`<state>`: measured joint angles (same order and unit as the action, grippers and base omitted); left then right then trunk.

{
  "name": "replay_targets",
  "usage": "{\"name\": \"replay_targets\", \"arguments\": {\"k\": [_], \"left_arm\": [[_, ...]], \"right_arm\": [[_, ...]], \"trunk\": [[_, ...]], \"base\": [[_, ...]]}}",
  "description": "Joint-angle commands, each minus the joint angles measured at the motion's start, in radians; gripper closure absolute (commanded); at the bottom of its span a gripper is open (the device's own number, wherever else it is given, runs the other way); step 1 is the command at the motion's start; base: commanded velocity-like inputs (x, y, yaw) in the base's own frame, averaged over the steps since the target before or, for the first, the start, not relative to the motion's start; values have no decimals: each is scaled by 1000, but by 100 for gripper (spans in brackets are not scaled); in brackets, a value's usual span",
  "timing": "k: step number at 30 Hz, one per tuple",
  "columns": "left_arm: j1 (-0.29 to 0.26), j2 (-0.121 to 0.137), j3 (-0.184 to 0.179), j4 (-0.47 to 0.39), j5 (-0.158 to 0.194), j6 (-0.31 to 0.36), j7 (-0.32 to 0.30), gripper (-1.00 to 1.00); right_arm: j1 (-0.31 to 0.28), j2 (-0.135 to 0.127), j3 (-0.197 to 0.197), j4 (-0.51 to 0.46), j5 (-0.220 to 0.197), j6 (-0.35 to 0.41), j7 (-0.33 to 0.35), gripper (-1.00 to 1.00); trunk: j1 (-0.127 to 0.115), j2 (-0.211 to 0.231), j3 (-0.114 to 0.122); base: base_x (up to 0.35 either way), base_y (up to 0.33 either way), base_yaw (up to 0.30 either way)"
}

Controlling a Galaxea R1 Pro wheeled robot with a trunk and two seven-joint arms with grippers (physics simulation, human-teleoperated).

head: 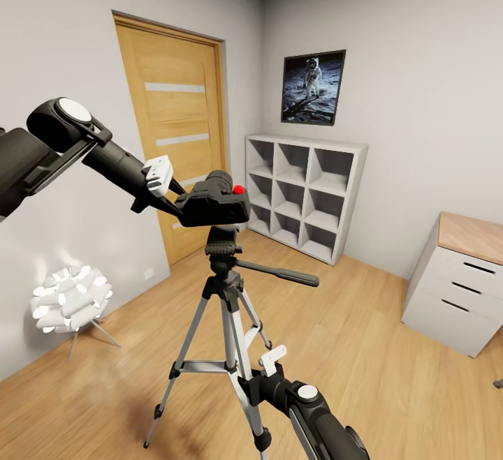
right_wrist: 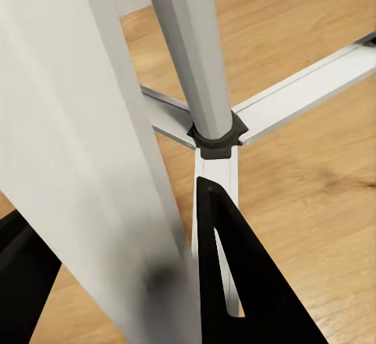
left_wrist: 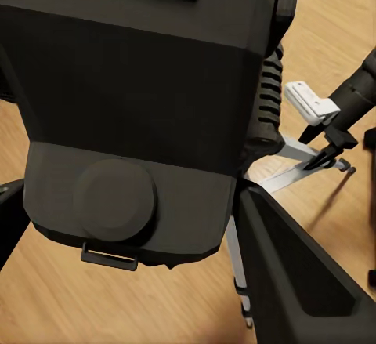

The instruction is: Attach the digital camera to the camera tripod in the bedroom.

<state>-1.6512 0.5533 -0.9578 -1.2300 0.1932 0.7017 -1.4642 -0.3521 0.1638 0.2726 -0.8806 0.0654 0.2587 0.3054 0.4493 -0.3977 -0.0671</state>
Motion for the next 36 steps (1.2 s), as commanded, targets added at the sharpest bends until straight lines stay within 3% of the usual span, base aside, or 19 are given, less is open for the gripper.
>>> {"name": "replay_targets", "arguments": {"k": [1,32,33,36], "left_arm": [[-2,1,-4,-1,5,7,1,100],[0,-10,-7,-3,-6,22,2,100],[0,-11,-7,-3,-6,22,2,-100],[0,-11,-7,-3,-5,21,3,-100]], "right_arm": [[-1,0,-1,-1,7,5,4,100],[-1,0,-1,-1,7,5,4,100],[-1,0,-1,-1,7,5,4,100],[-1,0,-1,-1,7,5,4,100]], "trunk": [[1,-2,-2],[1,-2,-2],[1,-2,-2],[1,-2,-2]], "base": [[0,0,0],[0,0,0],[0,0,0],[0,0,0]]}}
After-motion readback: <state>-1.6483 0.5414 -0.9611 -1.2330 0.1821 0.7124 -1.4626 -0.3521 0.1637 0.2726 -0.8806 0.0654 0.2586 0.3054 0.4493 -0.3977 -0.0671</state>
